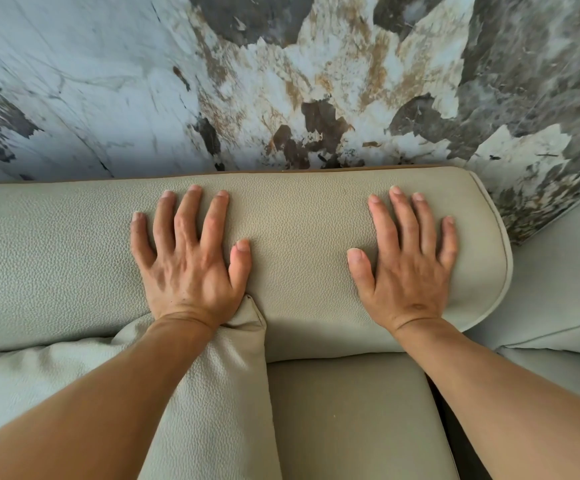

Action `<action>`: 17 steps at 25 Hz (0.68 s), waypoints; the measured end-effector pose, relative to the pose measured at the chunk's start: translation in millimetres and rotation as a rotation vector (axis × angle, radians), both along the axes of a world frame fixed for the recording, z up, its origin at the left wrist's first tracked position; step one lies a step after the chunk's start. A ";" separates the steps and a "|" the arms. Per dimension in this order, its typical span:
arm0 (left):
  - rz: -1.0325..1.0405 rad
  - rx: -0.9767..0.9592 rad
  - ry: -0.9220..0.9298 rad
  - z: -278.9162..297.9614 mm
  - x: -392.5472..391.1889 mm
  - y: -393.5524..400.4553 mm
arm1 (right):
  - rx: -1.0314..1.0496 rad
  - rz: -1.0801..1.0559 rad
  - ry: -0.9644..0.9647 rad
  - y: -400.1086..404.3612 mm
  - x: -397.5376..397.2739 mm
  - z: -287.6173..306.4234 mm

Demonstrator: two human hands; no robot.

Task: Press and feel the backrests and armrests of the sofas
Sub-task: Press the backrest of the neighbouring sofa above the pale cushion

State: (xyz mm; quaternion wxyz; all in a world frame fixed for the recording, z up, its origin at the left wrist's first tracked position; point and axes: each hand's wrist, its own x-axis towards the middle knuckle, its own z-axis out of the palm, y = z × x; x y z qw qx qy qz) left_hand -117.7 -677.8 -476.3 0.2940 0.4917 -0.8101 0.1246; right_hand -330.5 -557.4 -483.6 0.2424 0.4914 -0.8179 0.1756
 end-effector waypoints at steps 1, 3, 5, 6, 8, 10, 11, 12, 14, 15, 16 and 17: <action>0.001 0.003 -0.001 -0.2 -1.4 -3.1 | 0.000 0.003 0.005 -3.2 -2.0 -0.2; 0.002 0.014 0.004 0.0 -3.9 -9.7 | -0.006 0.003 0.011 -10.3 -5.1 0.6; 0.006 0.016 0.006 0.4 -6.4 -13.0 | -0.015 0.006 0.011 -15.9 -7.7 1.0; 0.002 0.018 0.005 0.3 -7.1 -15.6 | -0.018 0.005 0.016 -19.7 -8.5 0.4; -0.011 0.008 0.010 0.6 -11.9 -17.8 | -0.026 -0.001 0.030 -22.3 -14.0 -1.2; -0.019 0.007 0.013 -0.7 -10.0 -20.1 | -0.034 0.001 0.030 -25.6 -12.8 -3.6; -0.027 0.008 0.018 -0.7 -9.1 -20.0 | -0.042 -0.005 0.033 -25.3 -11.9 -3.6; -0.033 0.012 0.017 -0.5 -8.4 -19.7 | -0.049 -0.015 0.036 -25.2 -10.7 -3.7; -0.033 0.022 0.008 -0.1 -7.5 -18.8 | -0.045 -0.018 0.041 -26.2 -10.6 -3.6; -0.033 0.028 0.010 0.3 -7.6 -19.3 | -0.043 -0.016 0.047 -27.1 -11.2 -3.8; -0.033 0.035 0.016 0.9 -7.7 -19.7 | -0.044 -0.013 0.052 -27.3 -12.2 -4.7; -0.032 0.038 0.020 1.4 -8.1 -19.4 | -0.048 -0.011 0.058 -26.9 -13.5 -5.9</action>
